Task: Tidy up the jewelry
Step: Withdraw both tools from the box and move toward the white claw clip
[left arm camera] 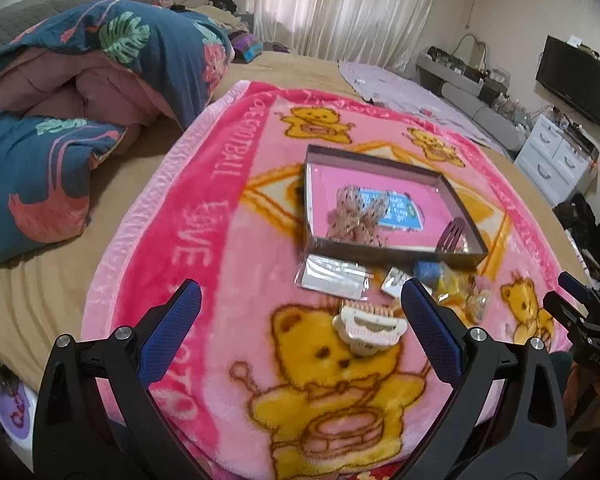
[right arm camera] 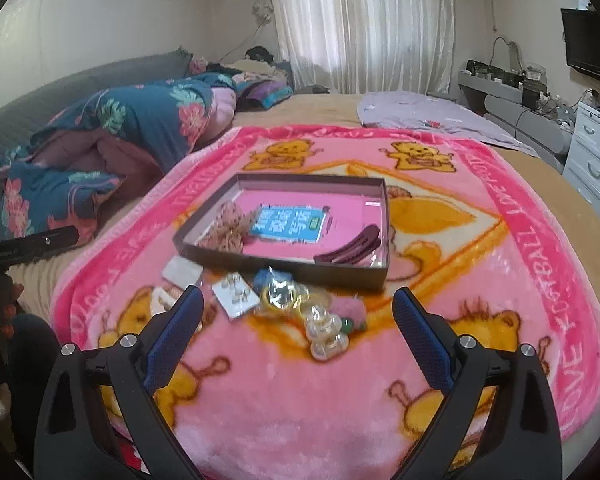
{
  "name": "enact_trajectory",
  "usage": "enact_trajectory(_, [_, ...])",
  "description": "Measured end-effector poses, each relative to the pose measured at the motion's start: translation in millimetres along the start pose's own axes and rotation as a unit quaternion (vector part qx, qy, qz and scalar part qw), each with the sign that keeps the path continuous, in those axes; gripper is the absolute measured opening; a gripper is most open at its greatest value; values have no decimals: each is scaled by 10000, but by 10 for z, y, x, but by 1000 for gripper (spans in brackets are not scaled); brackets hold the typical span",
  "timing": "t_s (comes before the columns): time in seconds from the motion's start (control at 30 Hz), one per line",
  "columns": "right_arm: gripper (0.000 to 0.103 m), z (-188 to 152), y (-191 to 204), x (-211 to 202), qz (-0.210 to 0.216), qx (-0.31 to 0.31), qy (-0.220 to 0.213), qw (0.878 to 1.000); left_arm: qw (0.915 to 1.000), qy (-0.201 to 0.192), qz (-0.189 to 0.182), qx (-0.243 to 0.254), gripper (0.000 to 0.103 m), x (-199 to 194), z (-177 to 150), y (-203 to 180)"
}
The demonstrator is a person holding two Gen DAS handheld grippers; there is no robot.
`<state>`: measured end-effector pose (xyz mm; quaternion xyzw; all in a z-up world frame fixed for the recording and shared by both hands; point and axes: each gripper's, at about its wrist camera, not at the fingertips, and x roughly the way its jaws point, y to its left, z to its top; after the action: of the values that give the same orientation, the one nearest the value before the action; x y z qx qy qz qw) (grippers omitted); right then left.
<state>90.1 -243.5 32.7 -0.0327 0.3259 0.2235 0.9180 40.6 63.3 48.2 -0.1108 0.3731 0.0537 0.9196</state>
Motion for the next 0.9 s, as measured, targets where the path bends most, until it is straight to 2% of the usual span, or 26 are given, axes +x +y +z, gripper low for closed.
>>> enact_trajectory(0.4, [95, -281, 58, 195, -66, -230, 394, 9989, 9975, 501, 24, 493, 93, 324, -279, -307])
enact_trajectory(0.9, [94, -427, -134, 562, -345, -144, 668, 9971, 9934, 902, -130, 701, 94, 741, -515, -498])
